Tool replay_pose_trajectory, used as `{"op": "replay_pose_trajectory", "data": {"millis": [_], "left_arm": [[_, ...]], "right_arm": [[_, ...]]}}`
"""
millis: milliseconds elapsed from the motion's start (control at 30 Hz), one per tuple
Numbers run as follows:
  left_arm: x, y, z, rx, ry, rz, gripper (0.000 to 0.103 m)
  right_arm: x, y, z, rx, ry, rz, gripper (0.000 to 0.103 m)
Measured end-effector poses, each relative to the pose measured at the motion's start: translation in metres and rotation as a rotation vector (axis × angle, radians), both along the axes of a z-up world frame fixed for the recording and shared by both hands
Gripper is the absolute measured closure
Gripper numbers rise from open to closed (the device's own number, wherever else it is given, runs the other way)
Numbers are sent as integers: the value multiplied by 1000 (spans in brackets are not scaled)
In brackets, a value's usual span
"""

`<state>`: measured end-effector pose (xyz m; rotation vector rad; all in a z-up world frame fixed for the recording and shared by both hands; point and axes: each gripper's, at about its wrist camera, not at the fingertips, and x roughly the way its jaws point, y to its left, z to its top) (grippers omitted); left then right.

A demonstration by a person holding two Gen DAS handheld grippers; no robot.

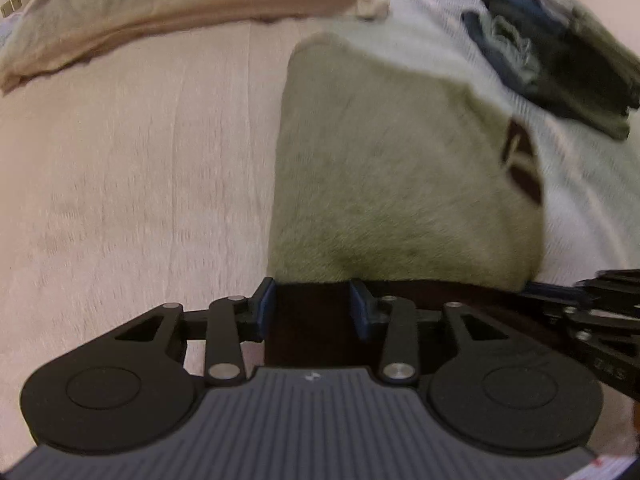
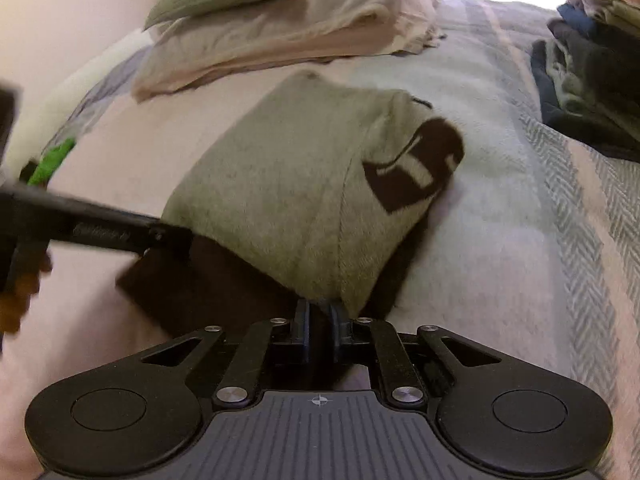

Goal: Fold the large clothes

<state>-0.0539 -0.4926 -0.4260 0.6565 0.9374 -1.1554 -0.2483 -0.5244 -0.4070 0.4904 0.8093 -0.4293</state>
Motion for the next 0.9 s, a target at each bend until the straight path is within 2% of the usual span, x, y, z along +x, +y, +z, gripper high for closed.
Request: {"op": "replay_pose_trajectory", "data": {"millis": [67,167,233,267,333,400,433,533,633,733,833,867,900], "left_arm": [[-1,6,2,-10,-17,-2,67],[3,16,15,-40,-7,34,69],[2,24,25,-63,-1,62,73],[2,27,27,-68,4,71,73],[-2,28,20,-16,-5,81,72],[-5,30,15,42,-21,126,73],[-5,34,17,38,-3,158,73],[-6,43,29,55,55,249,72],[-15,51,43,76,110,311,67],[-30,57,56,60,156,325,64],[-38,64,62,-6,226,356,50],[-36,67,58,-30,277,387,41],[-32,71,54,-54,350,435,38]], "right_arm": [[-4,-10,14,45,-32,-52,96],[-10,-12,39,-22,-107,-85,96],[-2,-8,34,-28,-68,-48,96],[2,-10,21,-9,-9,-38,96],[5,-15,6,39,34,-45,96],[4,-21,15,82,21,-68,95],[2,-22,21,85,22,-77,90],[-12,-19,42,72,41,-105,53],[-30,-12,60,106,11,-102,51],[-43,-5,72,136,7,-113,51],[-59,-3,71,174,15,-155,51],[-65,-4,70,191,16,-175,51],[-70,-7,68,210,16,-196,51]]}}
